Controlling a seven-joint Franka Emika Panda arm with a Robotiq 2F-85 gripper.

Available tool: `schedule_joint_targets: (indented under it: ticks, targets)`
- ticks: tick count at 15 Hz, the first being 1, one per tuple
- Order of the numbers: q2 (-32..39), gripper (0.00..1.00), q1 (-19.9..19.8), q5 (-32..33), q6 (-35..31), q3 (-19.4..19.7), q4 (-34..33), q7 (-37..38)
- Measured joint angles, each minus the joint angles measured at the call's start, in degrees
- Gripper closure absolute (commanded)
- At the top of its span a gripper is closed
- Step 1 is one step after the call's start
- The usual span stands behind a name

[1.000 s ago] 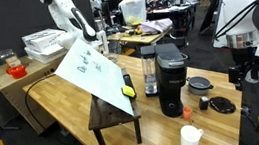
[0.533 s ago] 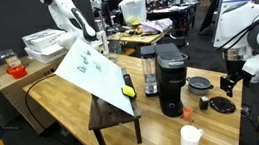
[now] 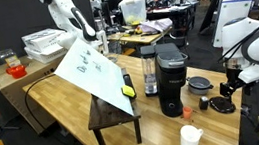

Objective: Place the lid on the small pot

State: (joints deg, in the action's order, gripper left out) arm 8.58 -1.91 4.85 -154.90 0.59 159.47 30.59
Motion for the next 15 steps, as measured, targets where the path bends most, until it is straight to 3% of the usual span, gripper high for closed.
schedule_joint_targets:
  ticks: [10, 15]
  targets:
    - [0.0, 0.0, 0.8, 0.1, 0.0, 0.7, -0.1, 0.5]
    - [2.4, 0.0, 2.8, 0.8, -7.2, 3.6, -1.0, 1.0]
